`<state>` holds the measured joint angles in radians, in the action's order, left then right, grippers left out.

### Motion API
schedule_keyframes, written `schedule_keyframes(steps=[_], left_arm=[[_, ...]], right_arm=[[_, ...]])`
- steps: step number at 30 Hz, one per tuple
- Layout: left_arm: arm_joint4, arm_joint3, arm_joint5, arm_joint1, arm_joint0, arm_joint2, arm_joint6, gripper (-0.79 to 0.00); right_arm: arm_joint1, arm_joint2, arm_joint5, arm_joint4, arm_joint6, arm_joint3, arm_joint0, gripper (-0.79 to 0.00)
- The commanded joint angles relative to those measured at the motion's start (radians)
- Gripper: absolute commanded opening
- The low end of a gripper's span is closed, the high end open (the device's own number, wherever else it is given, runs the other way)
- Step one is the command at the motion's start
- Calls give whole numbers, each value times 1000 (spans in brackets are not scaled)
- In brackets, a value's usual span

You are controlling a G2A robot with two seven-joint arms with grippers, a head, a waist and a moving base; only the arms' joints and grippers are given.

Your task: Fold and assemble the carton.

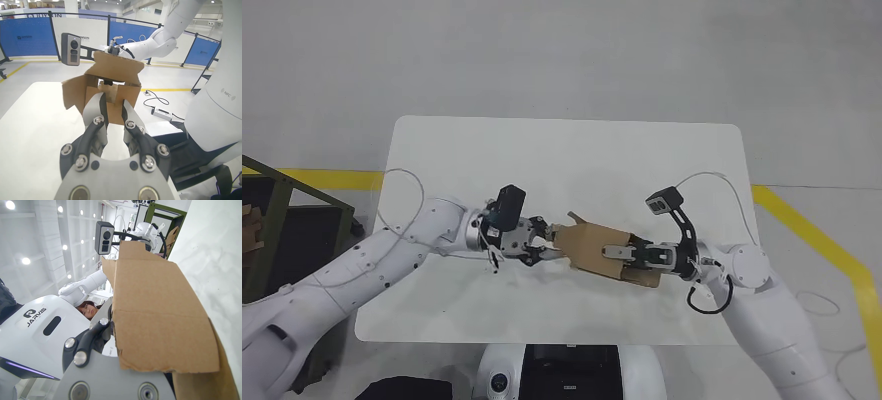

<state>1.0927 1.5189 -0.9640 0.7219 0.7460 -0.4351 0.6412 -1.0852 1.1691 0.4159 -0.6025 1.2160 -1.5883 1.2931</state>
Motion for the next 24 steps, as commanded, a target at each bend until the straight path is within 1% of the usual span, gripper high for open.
schedule_keyframes(steps=[1, 5, 7, 8, 9, 10, 11, 12, 17, 24], left_arm=[[-8, -7, 5, -3, 17, -20, 6, -554], [-23, -17, 17, -8, 45, -56, 15, -496], [-32, -22, 21, -10, 56, -72, 20, -443], [-41, -27, 24, -11, 64, -81, 23, -403], [-53, -33, 29, -11, 71, -91, 28, -277], [-60, -37, 31, -12, 77, -100, 27, -92], [-68, -40, 31, -12, 83, -108, 24, -15], [-78, -44, 33, -12, 88, -116, 22, 0], [-148, -67, 40, -5, 106, -148, -9, 0], [-264, -88, 47, 18, 106, -174, -100, 0]], right_arm=[[1, 2, 2, -2, 0, 3, 3, -785], [1, 3, 8, -6, 2, 3, 6, -785], [1, 3, 10, -6, 2, 3, 8, -785], [2, 4, 11, -6, 3, 3, 9, -785], [2, 4, 11, -5, 4, 2, 10, -785], [2, 3, 10, -4, 6, 1, 11, -785], [2, 3, 10, -3, 8, -1, 11, -785], [3, 2, 11, -1, 11, -3, 12, -785], [3, -7, 9, 7, 21, -7, 13, -785], [2, -29, 1, 30, 31, -16, 9, -785]])
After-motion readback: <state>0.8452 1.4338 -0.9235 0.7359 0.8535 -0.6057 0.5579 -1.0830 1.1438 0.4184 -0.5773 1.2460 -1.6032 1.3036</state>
